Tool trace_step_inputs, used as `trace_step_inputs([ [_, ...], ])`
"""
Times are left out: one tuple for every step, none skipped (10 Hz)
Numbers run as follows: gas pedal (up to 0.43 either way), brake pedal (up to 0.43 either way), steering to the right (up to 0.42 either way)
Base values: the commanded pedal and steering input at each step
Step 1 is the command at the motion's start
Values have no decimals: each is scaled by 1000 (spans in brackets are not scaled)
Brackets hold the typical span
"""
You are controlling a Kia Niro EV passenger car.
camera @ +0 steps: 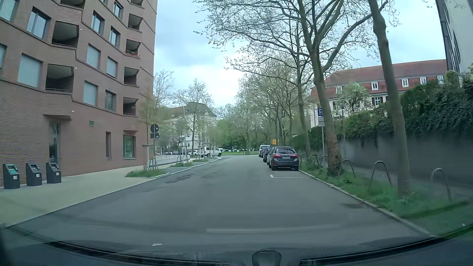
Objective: Follow the waypoints while adhering to traffic rules and regulations
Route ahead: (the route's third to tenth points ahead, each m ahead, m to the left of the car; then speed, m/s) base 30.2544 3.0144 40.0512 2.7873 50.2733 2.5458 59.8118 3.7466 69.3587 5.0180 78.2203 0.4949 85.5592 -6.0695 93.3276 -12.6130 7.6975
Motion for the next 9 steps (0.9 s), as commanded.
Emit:
trace_step_inputs([
  [248,0,1],
  [248,0,1],
  [248,0,0],
  [240,0,0],
  [240,0,0],
  [228,0,0],
  [197,0,0],
  [197,0,0],
  [197,0,0],
])
